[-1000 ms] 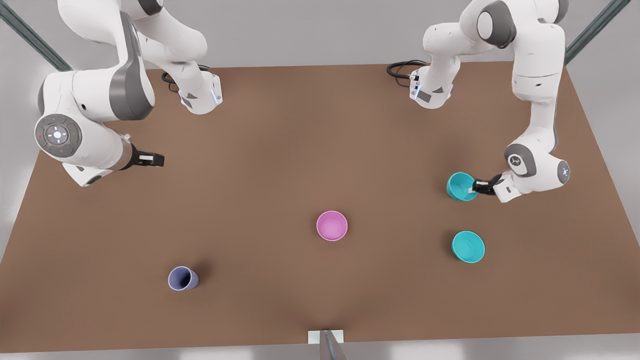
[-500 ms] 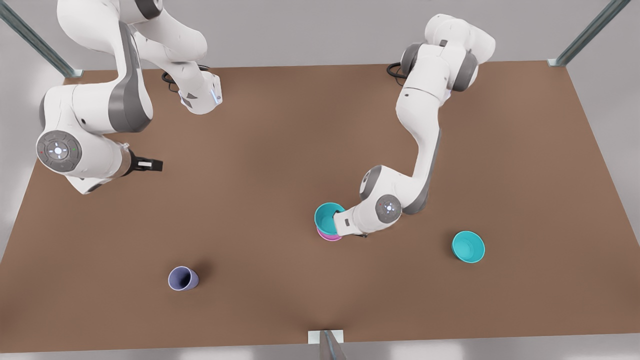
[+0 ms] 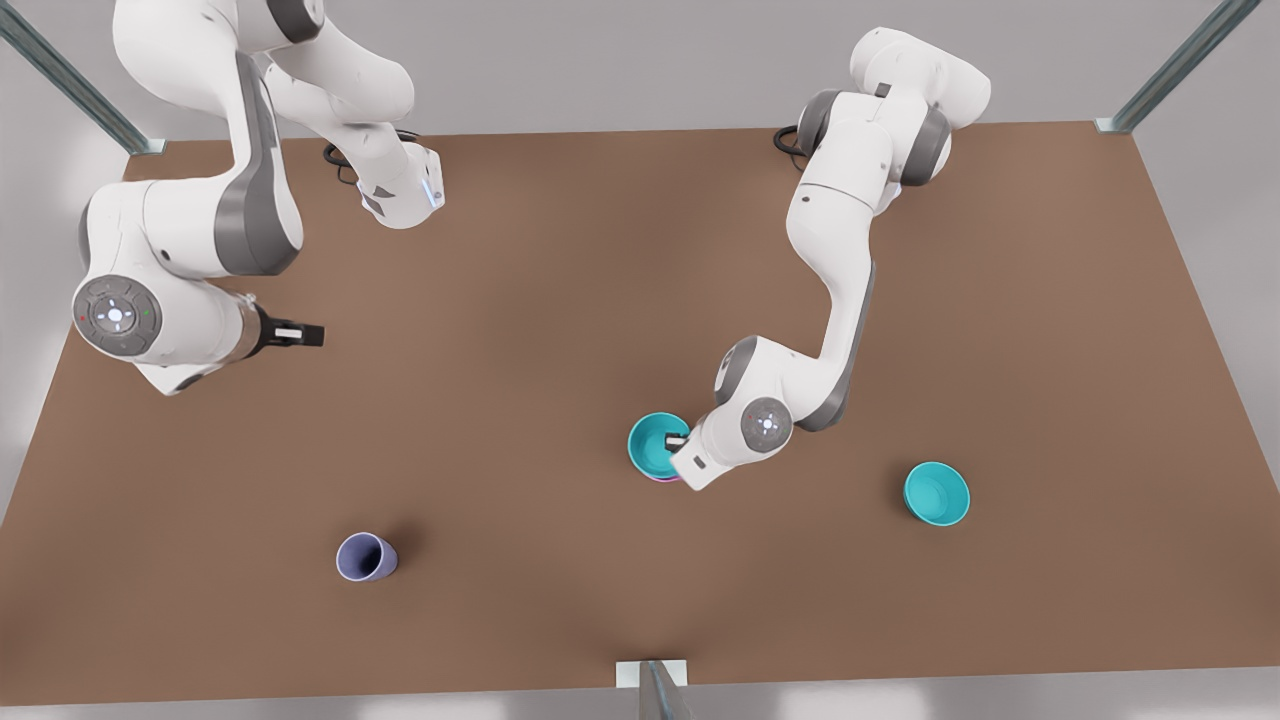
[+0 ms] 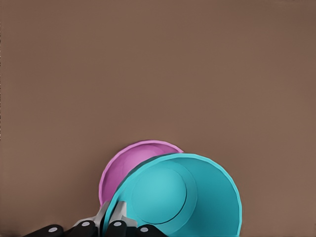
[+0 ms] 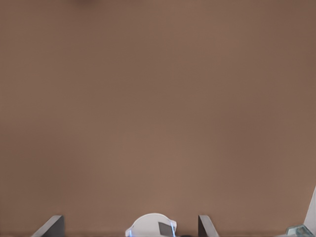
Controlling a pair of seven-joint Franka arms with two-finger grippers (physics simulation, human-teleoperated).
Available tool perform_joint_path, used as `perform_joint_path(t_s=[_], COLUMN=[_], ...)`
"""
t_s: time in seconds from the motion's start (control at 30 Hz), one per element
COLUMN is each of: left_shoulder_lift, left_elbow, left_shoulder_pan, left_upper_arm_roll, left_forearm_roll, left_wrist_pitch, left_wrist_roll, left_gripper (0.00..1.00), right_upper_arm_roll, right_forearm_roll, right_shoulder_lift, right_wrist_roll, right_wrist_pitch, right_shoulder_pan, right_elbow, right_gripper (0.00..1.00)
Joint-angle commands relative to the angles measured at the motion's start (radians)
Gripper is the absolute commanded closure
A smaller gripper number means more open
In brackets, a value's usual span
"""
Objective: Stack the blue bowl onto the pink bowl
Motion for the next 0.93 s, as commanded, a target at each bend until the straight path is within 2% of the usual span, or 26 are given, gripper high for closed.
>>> perform_joint_path(t_s=[0.0,0.27,0.3,0.33,0.37,0.43,0.47,0.5,0.53,0.57,0.63,0.67,0.7,0.73,0.77,0.9], left_shoulder_lift=[-0.001,0.002,0.004,0.005,0.005,-0.050,-0.137,-0.203,-0.347,-0.407,-0.412,-0.437,-0.507,-0.562,-0.665,-0.677], left_elbow=[-0.007,-0.010,-0.010,-0.010,-0.011,-0.095,-0.177,-0.171,-0.162,-0.131,-0.033,-0.007,-0.008,-0.042,-0.171,-0.175], left_shoulder_pan=[-0.001,-0.001,-0.001,-0.001,-0.001,-0.002,-0.001,0.004,0.005,0.005,0.005,0.019,0.197,0.338,0.459,0.467], left_upper_arm_roll=[0.000,0.002,0.000,0.002,0.002,0.009,0.046,0.110,0.239,0.310,0.422,0.442,0.255,0.014,-0.118,-0.136], left_forearm_roll=[-0.003,-0.002,-0.002,0.000,0.003,0.038,0.118,0.147,0.224,0.251,0.245,0.239,0.250,0.334,0.383,0.409], left_wrist_pitch=[-0.003,0.012,0.012,0.014,0.011,-0.028,-0.110,-0.303,-0.535,-0.618,-0.767,-0.787,-0.790,-0.698,-0.589,-0.587], left_wrist_roll=[-0.314,-0.314,-0.313,-0.313,-0.311,-0.239,-0.172,-0.089,0.015,0.086,0.167,0.158,0.236,0.235,0.241,0.241], left_gripper=[0.79,0.79,0.65,0.08,0.00,0.00,0.00,0.00,0.00,0.00,0.00,0.00,0.00,0.00,0.00,0.00], right_upper_arm_roll=[0.000,0.000,0.000,0.000,0.000,0.000,0.000,0.000,0.000,0.000,0.000,0.000,0.000,0.000,0.000,0.000], right_forearm_roll=[0.010,0.010,0.010,0.010,0.010,0.010,0.010,0.010,0.010,0.010,0.010,0.010,0.010,0.010,0.010,0.010], right_shoulder_lift=[0.004,0.005,0.005,0.005,0.005,0.007,0.007,0.009,0.009,0.009,0.009,0.009,0.007,0.005,0.004,-0.004], right_wrist_roll=[-0.006,-0.006,-0.006,-0.005,-0.005,-0.006,-0.006,-0.006,-0.006,-0.006,-0.006,-0.006,-0.006,-0.006,-0.006,-0.005], right_wrist_pitch=[-0.001,-0.001,-0.001,-0.003,-0.003,-0.003,-0.003,-0.003,-0.003,-0.003,-0.001,-0.003,-0.001,-0.003,-0.001,0.000], right_shoulder_pan=[0.000,0.000,0.000,0.002,0.002,0.002,0.002,0.002,0.002,0.002,0.002,0.002,0.002,0.002,0.002,0.002], right_elbow=[0.005,0.003,0.003,0.003,0.002,0.002,0.002,0.002,0.000,0.002,0.000,0.000,0.000,0.000,0.000,-0.004], right_gripper=[0.00,0.00,0.00,0.00,0.00,0.00,0.00,0.00,0.00,0.00,0.00,0.00,0.00,0.00,0.00,0.00])
